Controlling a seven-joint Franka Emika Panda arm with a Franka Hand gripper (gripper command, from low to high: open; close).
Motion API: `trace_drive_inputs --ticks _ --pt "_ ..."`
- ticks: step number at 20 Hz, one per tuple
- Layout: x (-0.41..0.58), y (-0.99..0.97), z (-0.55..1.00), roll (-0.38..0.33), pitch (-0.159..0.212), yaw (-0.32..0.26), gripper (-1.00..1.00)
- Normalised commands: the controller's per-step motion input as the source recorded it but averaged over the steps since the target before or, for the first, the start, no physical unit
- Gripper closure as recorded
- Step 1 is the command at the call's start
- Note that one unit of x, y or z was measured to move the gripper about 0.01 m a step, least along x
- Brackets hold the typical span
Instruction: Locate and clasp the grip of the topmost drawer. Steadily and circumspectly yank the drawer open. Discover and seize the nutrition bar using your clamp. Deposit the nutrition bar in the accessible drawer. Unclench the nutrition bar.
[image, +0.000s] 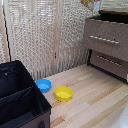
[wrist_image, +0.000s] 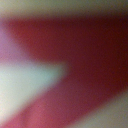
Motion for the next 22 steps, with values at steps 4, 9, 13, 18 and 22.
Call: trace_drive_inputs --ticks 4,9,13,18,22 --pt "0.0 -0.72 0.62 0.042 0.071 0.105 1.0" --pt "-0.004 -0.73 0.58 0.033 0.087 0.105 1.0" --pt "-0.006 -0.74 0.57 0.032 0.088 0.103 1.0" --pt "0.001 -0.76 0.59 0.041 0.078 0.075 1.0" --pt "0.064 -0.64 0.36 0.002 0.082 0.03 1.0"
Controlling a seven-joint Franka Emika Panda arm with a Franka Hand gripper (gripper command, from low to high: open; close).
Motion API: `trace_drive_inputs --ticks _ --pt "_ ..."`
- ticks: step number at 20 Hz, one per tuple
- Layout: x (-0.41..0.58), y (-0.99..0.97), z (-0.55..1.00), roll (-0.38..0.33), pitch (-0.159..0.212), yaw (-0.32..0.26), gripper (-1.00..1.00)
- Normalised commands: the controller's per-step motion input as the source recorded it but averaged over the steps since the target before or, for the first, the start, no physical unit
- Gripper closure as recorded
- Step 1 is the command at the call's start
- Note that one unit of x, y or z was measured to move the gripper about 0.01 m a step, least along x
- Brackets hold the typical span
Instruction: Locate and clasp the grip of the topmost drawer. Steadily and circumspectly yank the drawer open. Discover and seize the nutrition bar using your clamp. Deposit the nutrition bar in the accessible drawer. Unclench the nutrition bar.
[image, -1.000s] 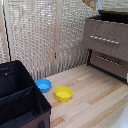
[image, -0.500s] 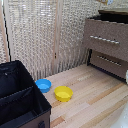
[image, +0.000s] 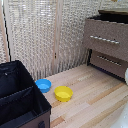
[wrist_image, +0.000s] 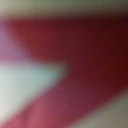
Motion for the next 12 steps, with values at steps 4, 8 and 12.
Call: trace_drive_inputs --ticks 4,8,12 --pt "0.0 -0.36 0.07 -0.109 0.069 -0.018 1.0" --pt "0.0 -0.43 -0.06 -0.044 0.005 -0.036 1.0" --pt "0.089 -0.18 -0.1 -0.03 0.0 0.0 -1.0"
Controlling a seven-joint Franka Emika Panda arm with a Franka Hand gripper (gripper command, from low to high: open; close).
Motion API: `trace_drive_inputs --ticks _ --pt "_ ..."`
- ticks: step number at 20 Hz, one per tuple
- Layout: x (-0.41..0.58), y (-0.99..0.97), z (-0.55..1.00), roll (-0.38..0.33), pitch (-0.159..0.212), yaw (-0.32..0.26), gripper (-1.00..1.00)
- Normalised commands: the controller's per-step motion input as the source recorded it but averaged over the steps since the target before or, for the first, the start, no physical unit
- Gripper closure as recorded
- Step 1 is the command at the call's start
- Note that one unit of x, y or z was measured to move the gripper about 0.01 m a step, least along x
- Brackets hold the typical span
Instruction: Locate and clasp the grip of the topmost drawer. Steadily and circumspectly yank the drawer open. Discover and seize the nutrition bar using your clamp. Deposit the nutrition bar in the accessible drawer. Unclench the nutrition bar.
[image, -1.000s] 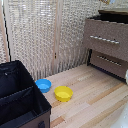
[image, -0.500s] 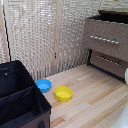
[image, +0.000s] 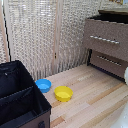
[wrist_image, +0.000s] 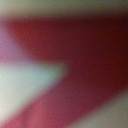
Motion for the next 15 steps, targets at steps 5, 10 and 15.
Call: trace_drive_inputs --ticks 5,10,15 --pt "0.013 -0.01 0.0 -0.012 -0.006 0.001 -1.0" --pt "0.017 0.0 0.0 -0.005 0.004 0.006 -1.0" --pt "0.0 0.12 0.0 -0.012 0.009 0.0 -1.0"
